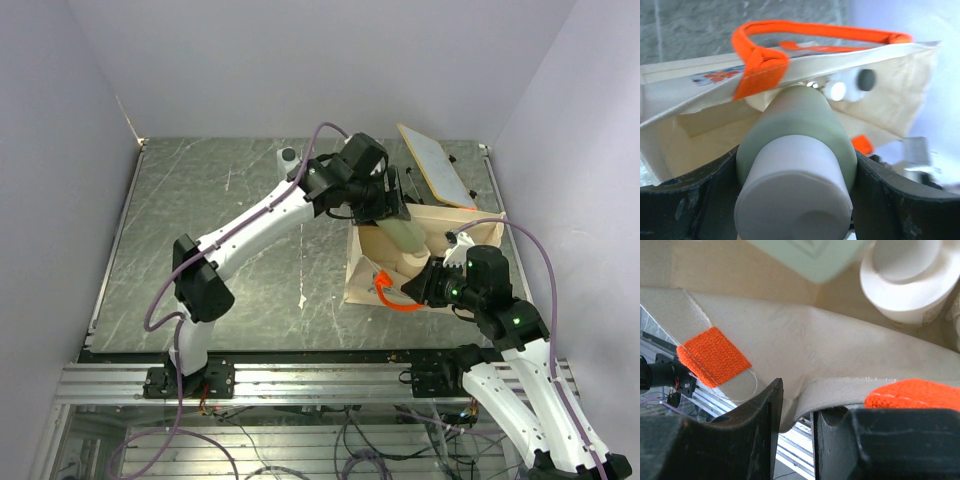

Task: Take the personal care products out of the canvas bag

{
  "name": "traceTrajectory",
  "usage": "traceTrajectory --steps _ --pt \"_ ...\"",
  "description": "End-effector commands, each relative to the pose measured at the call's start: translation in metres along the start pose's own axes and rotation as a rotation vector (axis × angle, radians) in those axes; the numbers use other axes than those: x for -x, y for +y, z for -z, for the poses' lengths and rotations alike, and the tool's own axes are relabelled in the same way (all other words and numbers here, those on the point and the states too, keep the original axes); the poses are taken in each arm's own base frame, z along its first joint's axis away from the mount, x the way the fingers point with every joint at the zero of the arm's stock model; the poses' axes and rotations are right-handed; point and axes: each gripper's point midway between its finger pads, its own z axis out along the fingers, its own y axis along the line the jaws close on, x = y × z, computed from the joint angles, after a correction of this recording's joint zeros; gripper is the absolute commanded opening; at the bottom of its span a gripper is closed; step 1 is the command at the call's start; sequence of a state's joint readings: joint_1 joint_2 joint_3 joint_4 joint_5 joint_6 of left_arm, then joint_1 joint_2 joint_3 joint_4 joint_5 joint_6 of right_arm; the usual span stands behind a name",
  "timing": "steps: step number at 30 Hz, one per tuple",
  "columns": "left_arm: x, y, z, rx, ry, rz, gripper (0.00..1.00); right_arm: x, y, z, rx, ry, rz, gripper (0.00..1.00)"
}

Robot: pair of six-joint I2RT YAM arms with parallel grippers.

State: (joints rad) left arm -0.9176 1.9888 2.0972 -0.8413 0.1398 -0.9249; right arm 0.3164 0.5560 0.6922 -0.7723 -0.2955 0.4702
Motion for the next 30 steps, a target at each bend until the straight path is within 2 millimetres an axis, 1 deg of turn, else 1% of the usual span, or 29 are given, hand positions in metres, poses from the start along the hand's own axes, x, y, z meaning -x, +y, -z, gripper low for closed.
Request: traceTrajectory --steps 1,5,9,12,15,17,19,24,27,30 --pt "0.042 -0.088 0.072 -0.358 -0.114 0.033 0.07 0.0 -0.003 0.0 -0.015 -0.007 0.012 0.27" --pt "0.055 -0.102 0.09 -0.455 -0.139 0.037 0.07 -0.001 -0.003 0.0 -0.013 -0.007 0.013 0.27" --pt "0.071 -0.11 0.111 -0.507 -0.195 0.028 0.07 -0.001 -0.003 -0.001 -0.013 -0.003 0.014 0.27" --pt "0.089 -0.106 0.129 -0.506 -0.258 0.026 0.07 -0.001 -0.004 -0.001 -0.012 -0.003 0.015 0.27" --pt "0.108 -0.093 0.147 -0.486 -0.321 0.032 0.07 -0.002 -0.003 -0.001 -0.009 -0.001 0.016 0.27" --pt "0.12 -0.079 0.155 -0.454 -0.357 0.04 0.07 -0.002 -0.003 -0.002 -0.009 0.001 0.016 0.27" --pt "0.132 -0.061 0.165 -0.405 -0.395 0.047 0.07 -0.002 -0.003 -0.002 -0.007 0.003 0.017 0.27" --pt "0.156 -0.005 0.192 -0.237 -0.505 0.079 0.07 -0.002 -0.003 -0.002 -0.006 0.003 0.019 0.27" --pt "0.162 0.036 0.202 -0.104 -0.562 0.114 0.07 -0.003 -0.003 -0.002 -0.005 0.005 0.018 0.27" --pt "0.154 0.086 0.199 0.072 -0.595 0.131 0.07 -0.003 -0.003 -0.002 -0.002 0.005 0.021 0.27"
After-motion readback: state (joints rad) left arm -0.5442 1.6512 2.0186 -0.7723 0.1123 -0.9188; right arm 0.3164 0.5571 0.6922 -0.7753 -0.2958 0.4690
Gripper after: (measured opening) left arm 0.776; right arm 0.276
